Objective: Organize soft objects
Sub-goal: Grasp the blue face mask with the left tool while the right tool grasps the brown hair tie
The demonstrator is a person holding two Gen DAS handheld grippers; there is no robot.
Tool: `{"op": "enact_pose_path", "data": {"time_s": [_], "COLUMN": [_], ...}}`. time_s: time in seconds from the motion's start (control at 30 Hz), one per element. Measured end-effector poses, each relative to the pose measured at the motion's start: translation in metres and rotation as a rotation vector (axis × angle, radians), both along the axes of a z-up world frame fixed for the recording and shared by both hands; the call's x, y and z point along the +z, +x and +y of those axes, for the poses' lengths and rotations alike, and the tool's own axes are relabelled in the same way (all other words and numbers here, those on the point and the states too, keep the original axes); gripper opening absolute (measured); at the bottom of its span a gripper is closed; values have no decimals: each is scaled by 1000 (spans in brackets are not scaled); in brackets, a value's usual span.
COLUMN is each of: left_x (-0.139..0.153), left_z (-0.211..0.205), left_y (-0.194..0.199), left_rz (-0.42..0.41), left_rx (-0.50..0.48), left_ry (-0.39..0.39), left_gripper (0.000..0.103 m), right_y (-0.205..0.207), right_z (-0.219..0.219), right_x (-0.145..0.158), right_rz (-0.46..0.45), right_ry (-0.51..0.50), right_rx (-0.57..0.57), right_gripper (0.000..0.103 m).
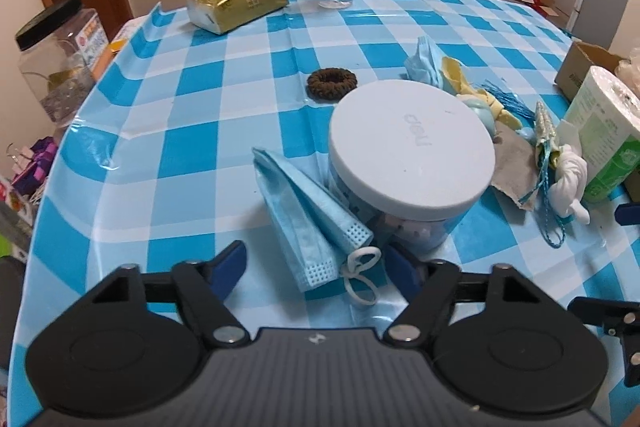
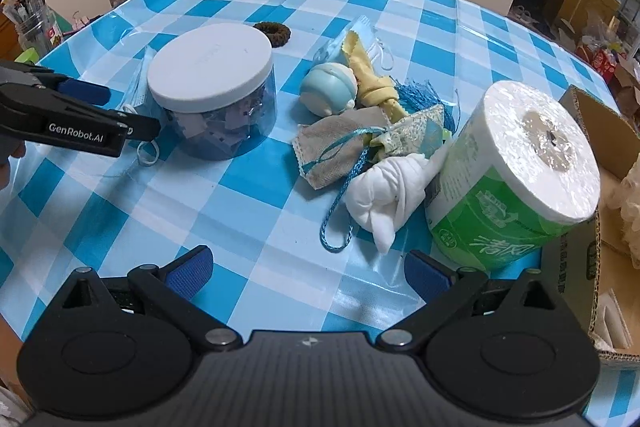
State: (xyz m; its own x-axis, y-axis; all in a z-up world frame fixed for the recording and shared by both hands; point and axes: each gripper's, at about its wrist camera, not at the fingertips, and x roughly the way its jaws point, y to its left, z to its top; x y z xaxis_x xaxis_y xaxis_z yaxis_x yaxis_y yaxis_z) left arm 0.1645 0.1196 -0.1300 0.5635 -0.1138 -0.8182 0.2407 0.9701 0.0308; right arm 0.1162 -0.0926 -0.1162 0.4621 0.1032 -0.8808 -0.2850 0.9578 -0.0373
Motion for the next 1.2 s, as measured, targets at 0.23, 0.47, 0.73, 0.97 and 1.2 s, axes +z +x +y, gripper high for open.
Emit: {"op": "enact_pose_path", "data": {"time_s": [0.23, 0.47, 0.73, 0.97, 1.2], "left_x": [-3, -2, 4, 2, 4], "left_z": [4, 14, 26, 24, 22], "left_y": [4, 1, -9, -5, 0], "left_rz": [31, 43, 45, 29, 21], "left_rx": [-9, 10, 37, 76, 130], "left_ry": [-45, -53, -34, -33, -65], "left_gripper": [34, 26, 33, 56, 59], "right_y": [2, 6, 25, 58, 113], "right_z": [-1, 6, 19, 35, 31], "right_x": [-4, 2, 26, 53, 63], "right_rz": [18, 10, -39, -86, -90], "right_ry": [4, -4, -26, -50, 0], "right_rx": [11, 48, 133, 313, 434], "right_gripper": [103, 103, 103, 103, 103]}}
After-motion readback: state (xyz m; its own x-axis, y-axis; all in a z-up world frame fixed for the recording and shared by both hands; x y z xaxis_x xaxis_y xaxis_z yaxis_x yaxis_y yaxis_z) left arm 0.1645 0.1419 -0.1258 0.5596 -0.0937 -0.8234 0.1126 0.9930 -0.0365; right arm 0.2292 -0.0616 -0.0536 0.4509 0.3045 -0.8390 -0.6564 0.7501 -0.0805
